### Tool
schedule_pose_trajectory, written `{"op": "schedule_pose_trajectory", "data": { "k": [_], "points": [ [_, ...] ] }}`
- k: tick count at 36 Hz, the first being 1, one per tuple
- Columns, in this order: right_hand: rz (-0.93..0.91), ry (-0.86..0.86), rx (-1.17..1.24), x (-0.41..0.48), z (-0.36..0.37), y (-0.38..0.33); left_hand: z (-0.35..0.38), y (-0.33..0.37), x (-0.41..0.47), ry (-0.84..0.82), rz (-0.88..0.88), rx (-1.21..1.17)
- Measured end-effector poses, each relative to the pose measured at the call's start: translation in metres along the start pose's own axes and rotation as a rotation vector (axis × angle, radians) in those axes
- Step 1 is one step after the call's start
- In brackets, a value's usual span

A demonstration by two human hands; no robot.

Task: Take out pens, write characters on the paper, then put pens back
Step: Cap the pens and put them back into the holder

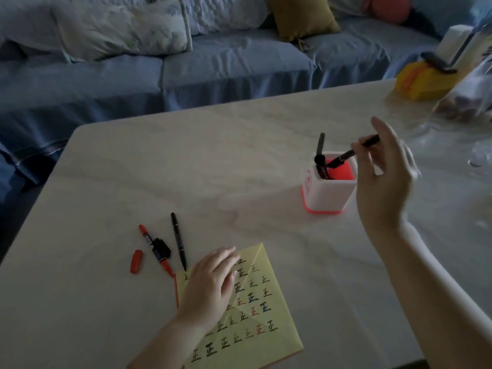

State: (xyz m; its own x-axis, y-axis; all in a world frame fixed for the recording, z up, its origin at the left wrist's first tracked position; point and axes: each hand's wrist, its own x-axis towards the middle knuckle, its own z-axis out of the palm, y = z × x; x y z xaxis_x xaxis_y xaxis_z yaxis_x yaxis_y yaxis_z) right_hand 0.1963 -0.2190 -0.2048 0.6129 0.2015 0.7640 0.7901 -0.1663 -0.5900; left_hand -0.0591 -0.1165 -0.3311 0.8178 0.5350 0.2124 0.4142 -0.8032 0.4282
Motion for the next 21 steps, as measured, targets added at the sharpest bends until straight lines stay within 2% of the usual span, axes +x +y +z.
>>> {"op": "schedule_pose_trajectory", "data": {
  "k": [5,11,18,21],
  "points": [
    [-0.050,-0.215,-0.104,-0.008,0.001,0.005,0.003,-0.002,0.000,0.040,0.008,-0.012],
    [0.164,-0.488,-0.219,-0.016,0.009,0.012,0.006,-0.004,-0.002,0.031,-0.006,0.004],
    [0.209,-0.597,-0.380,-0.009,0.008,0.005,0.007,-0.003,-0.001,0.053,0.003,-0.026],
    [0.143,-0.550,-0.385,-0.011,0.006,-0.003,0.007,-0.004,-0.002,0.060,0.007,-0.040]
  ]
}}
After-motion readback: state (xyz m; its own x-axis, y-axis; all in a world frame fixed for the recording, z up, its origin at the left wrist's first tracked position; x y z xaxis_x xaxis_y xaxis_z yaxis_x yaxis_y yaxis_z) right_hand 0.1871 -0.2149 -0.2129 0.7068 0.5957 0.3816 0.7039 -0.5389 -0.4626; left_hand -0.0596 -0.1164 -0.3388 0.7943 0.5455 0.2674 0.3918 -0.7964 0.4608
